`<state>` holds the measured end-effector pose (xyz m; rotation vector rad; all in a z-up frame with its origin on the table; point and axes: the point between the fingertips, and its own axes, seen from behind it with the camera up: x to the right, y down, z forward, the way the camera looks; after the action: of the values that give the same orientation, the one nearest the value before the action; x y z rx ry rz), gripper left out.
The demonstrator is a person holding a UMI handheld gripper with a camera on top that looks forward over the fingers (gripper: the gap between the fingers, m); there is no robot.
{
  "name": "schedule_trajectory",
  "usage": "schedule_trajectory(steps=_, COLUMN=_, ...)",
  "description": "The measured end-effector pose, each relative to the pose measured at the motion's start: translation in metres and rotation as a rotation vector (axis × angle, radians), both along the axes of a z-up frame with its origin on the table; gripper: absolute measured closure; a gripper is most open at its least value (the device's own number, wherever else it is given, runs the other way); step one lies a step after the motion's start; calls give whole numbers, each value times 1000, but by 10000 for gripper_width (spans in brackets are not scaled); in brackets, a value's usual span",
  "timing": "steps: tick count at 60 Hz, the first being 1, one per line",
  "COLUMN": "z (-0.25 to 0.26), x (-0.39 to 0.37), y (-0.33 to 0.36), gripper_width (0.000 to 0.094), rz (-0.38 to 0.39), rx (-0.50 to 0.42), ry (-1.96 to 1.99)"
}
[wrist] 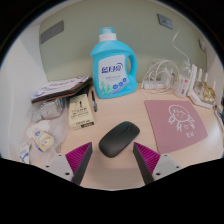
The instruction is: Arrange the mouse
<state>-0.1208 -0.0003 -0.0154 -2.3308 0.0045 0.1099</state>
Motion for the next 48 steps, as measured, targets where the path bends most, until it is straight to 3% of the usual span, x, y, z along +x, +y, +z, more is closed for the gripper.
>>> schedule_trajectory(steps=14, z=0, x=-4, y=49, gripper_width=115, rz=-16, rx=-9, ry=1)
schedule_trajectory(steps=21, z=-5, x=2, y=62, gripper_width=256, rz=-22, rx=-15, ry=-102)
schedule_trajectory(steps=26, z=-5, x=-8, y=65, gripper_width=450, rz=-1, rx=-5, ry=-99)
schedule_trajectory(steps=48, z=16, x=-8, y=63, gripper_width=573, rz=95, rx=54, ry=-120)
